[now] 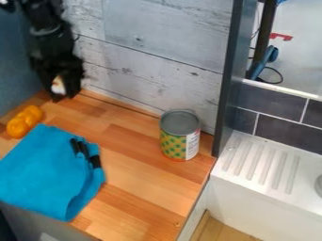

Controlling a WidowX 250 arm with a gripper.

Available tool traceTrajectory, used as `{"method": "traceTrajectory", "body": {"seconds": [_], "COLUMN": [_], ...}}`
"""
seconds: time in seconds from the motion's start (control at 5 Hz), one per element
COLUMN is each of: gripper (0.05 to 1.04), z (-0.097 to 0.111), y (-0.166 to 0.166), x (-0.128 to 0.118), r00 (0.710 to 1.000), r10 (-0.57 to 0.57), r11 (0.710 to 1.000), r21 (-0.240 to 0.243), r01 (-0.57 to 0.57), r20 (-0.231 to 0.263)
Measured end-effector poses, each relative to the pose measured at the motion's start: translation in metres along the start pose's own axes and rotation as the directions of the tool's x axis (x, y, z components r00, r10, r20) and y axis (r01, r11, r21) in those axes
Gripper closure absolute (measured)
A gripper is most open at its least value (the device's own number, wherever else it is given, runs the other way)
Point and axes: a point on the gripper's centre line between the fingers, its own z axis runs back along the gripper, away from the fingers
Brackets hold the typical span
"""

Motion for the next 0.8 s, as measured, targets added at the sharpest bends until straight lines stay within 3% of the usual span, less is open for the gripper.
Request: {"method": "traceTrajectory", "body": {"seconds": [0.2,0.4,0.6,0.8], "gripper": [0.44,0.44,0.44,0.44], "z": [0.015,0.008,-0.002,-0.015], "y": [-0.05,-0.093,-0.131,-0.149], "x": [-0.013,-0.038,-0.065,-0.091], "r00": [0.994,0.965,0.933,0.905], "r10": [-0.077,-0.154,-0.257,-0.3], "r11": [0.997,0.988,0.966,0.954], "r21": [0.001,-0.029,-0.09,-0.109], "r01": [0.078,0.151,0.242,0.28], "r20": [-0.081,-0.21,-0.252,-0.301]}}
